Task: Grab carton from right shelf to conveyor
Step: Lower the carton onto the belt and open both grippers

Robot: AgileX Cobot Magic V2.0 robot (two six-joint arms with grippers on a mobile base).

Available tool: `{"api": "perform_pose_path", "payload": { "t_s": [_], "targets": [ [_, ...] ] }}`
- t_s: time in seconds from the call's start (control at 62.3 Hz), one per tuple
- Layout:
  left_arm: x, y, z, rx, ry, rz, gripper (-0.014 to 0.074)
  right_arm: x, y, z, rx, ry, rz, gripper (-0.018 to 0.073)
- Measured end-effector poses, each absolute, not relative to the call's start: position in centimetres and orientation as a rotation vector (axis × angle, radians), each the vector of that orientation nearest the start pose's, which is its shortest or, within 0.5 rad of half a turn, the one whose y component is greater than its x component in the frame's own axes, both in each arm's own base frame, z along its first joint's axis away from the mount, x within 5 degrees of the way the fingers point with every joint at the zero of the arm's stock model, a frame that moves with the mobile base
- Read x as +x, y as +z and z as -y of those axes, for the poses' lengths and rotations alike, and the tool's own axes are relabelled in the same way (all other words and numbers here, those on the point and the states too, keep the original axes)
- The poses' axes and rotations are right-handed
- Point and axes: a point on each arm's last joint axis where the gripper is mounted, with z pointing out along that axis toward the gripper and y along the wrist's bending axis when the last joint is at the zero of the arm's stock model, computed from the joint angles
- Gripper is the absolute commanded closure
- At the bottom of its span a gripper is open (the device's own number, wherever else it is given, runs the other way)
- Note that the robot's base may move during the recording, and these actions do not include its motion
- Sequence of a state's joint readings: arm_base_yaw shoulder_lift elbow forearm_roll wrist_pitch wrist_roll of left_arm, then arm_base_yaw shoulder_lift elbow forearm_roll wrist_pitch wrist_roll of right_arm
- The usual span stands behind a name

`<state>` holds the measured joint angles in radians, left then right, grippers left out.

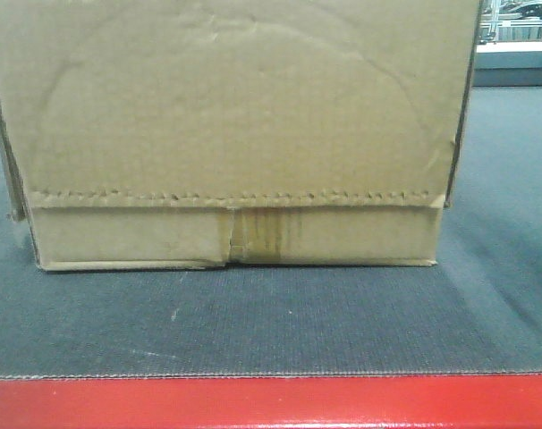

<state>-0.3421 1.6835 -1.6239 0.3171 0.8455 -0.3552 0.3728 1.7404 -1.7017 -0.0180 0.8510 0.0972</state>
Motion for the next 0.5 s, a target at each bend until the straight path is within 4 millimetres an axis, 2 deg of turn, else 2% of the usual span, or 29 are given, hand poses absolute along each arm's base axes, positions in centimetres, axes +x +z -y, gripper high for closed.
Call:
{"api": "perform_pose_path", "payload": {
  "t_s": [0.112, 0.209, 0.273, 0.321, 0.401, 0.498],
  "targets": [
    [36.7, 36.7, 10.9, 0.119, 0.032, -2.327, 0.0047, 37.0, 36.7, -14.3, -0.333, 0.206, -2.345, 0.0015],
    [36.5, 37.4, 10.8, 0.115, 0.026, -2.309, 0.005, 36.5, 37.6, -14.1, -0.329, 0.212, -2.321, 0.0048],
    [36.0, 38.4, 10.6, 0.111, 0.017, -2.283, 0.005, 35.9, 38.6, -13.9, -0.325, 0.22, -2.295, 0.0106],
    [35.1, 39.6, 10.3, 0.105, 0.006, -2.252, 0.0059, 35.2, 39.6, -13.6, -0.321, 0.226, -2.269, 0.0165],
    [33.7, 41.6, 9.8, 0.095, -0.01, -2.2, 0.0106, 33.8, 41.5, -13.1, -0.313, 0.237, -2.218, 0.0331],
    [31.6, 44.2, 8.8, 0.099, 0.004, -2.124, 0.0268, 31.9, 43.9, -12.2, -0.31, 0.224, -2.155, 0.0543]
  ]
}}
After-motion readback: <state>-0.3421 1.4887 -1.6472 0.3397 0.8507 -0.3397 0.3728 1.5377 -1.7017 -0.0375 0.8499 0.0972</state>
